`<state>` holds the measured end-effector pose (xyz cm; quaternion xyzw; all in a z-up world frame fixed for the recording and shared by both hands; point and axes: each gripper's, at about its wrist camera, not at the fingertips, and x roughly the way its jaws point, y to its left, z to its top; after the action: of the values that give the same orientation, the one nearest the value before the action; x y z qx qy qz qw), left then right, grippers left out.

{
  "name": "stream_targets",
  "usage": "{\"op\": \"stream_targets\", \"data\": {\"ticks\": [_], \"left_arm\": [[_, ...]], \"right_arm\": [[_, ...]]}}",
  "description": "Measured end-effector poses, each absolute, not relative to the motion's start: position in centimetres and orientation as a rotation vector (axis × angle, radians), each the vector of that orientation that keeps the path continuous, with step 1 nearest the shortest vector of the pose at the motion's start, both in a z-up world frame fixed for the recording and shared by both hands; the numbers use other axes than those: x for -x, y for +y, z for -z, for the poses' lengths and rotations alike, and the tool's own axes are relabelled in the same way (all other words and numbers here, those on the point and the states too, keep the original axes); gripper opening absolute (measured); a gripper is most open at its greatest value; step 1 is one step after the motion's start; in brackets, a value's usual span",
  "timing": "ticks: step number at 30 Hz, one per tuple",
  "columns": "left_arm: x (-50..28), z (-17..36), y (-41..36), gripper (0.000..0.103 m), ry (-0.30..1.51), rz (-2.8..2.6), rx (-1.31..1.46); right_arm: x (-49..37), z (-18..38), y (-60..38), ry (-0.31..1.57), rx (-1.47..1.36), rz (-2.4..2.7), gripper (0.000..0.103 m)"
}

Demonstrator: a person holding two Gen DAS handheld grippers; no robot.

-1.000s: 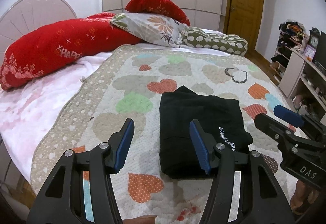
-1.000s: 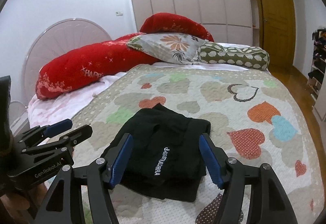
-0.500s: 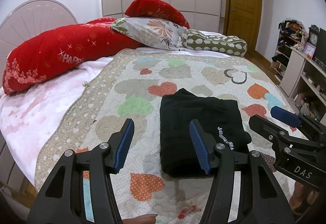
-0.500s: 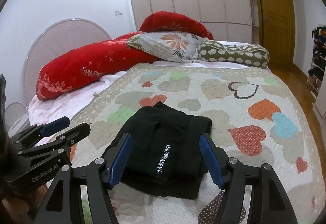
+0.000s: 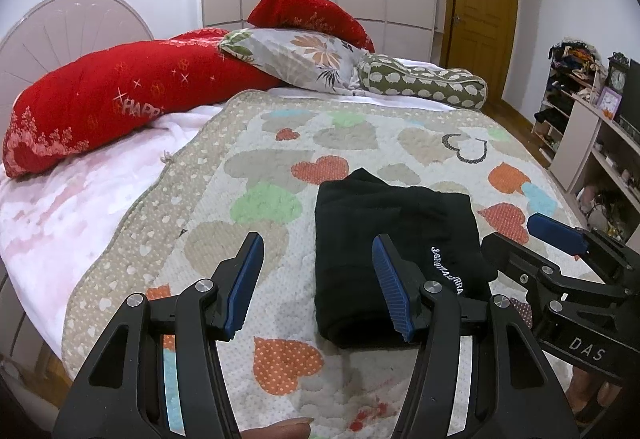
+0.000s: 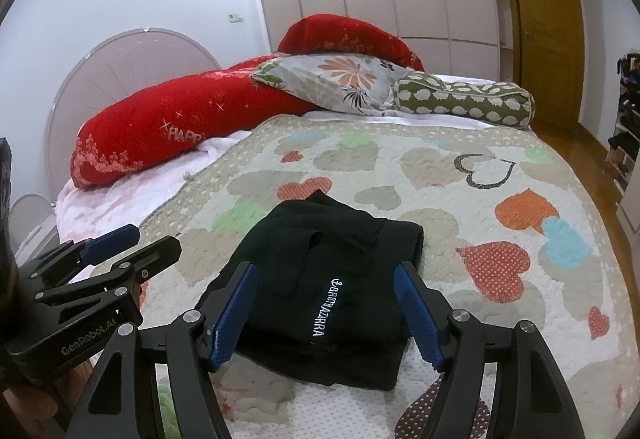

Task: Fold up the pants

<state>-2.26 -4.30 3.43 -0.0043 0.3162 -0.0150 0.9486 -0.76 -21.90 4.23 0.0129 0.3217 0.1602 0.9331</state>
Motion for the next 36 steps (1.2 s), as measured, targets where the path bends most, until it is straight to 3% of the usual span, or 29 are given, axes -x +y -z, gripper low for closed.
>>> {"op": "stream_targets", "data": {"ticks": [36], "left_arm": [[1.8,-2.6,-4.7,0.057,0.656,0.037,-0.006]], "right_arm": [[-0.1,-2.8,-21.3,0.706,-0.022,-0.332,0.070]]}}
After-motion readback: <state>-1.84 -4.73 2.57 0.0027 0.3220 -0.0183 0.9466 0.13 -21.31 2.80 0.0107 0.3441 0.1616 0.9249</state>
